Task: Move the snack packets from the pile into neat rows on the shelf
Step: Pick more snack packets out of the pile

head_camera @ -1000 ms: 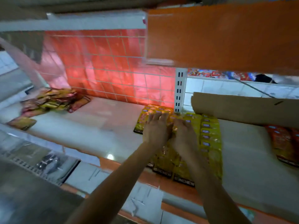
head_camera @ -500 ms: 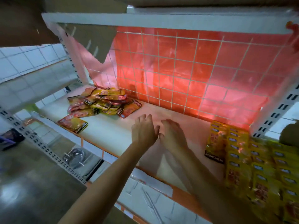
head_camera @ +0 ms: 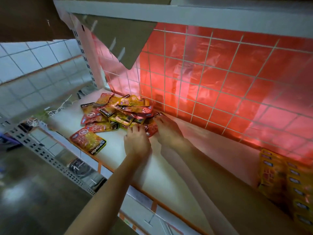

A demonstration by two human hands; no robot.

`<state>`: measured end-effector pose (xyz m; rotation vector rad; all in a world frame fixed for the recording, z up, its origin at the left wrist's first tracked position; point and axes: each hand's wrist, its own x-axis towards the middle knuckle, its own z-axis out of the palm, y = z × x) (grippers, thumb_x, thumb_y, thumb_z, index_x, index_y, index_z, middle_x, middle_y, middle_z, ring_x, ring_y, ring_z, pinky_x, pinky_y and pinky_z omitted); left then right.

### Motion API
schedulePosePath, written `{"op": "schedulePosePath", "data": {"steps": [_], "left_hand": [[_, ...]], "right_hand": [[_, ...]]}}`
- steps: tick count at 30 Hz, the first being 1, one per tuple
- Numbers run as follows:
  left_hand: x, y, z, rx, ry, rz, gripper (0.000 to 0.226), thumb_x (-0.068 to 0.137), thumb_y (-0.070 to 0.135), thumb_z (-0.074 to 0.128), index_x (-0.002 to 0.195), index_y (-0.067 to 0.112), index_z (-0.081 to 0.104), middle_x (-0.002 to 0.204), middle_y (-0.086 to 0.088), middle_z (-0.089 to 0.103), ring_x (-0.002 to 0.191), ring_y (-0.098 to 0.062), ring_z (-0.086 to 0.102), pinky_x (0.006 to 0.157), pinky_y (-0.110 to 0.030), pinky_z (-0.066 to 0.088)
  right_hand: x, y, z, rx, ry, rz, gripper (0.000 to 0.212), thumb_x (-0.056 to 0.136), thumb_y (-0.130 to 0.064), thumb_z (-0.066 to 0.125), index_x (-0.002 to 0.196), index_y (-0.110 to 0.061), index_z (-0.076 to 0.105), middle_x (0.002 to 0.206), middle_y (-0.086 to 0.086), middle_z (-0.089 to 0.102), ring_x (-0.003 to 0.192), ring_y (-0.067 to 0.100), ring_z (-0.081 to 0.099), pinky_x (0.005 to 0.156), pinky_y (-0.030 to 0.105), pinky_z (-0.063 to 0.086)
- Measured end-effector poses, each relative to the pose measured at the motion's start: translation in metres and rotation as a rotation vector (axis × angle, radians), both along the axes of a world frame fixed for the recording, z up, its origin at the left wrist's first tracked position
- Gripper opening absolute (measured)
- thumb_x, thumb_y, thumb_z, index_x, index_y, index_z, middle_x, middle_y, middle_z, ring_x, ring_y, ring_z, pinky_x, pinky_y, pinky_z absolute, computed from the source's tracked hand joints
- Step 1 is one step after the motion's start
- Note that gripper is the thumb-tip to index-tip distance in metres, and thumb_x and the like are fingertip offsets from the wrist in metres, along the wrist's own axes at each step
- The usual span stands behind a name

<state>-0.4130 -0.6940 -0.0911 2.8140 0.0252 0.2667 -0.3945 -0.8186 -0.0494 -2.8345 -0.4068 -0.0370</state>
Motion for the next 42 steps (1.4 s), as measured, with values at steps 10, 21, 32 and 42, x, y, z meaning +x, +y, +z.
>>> {"op": "schedulePosePath", "data": {"steps": [10,21,32,42], "left_hand": [[0.000,0.000,-0.006,0.164,0.001,0.015,0.023,0.084,0.013,0.051,0.104,0.013,0.063,0.125,-0.017,0.052,0.099,-0.034,0.052,0.078,-0.036,0.041],[-0.043,-0.019,0.011,0.300,-0.011,-0.080,0.029,0.096,0.020,0.034,0.101,0.018,0.062,0.106,-0.004,0.065,0.097,-0.028,0.051,0.068,-0.031,0.027],[-0.059,-0.067,0.010,-0.070,0.005,-0.136,0.044,0.087,0.041,0.061,0.114,0.006,0.057,0.115,-0.017,0.056,0.097,-0.036,0.055,0.077,-0.037,0.042],[-0.056,-0.096,0.010,-0.266,0.210,-0.157,0.041,0.085,0.032,0.063,0.121,0.014,0.053,0.111,-0.016,0.056,0.101,-0.038,0.056,0.083,-0.037,0.045]], "right_hand": [[-0.006,0.001,-0.019,-0.123,0.132,-0.116,0.071,0.074,-0.014,0.066,0.137,-0.026,0.036,0.138,0.002,0.034,0.128,0.028,0.028,0.088,0.044,0.036],[-0.048,-0.024,-0.013,-0.061,0.143,-0.306,0.041,0.087,-0.034,0.055,0.120,-0.010,0.046,0.122,0.011,0.054,0.115,0.030,0.048,0.088,0.041,0.040],[-0.109,-0.064,-0.014,0.265,0.176,-0.695,0.072,0.080,-0.043,0.071,0.130,-0.006,0.034,0.123,0.013,0.048,0.112,0.034,0.055,0.086,0.038,0.047],[-0.142,-0.079,-0.009,0.590,0.053,-0.793,0.067,0.088,-0.016,0.057,0.146,-0.026,0.023,0.124,0.015,0.059,0.109,0.036,0.059,0.090,0.040,0.049]]}}
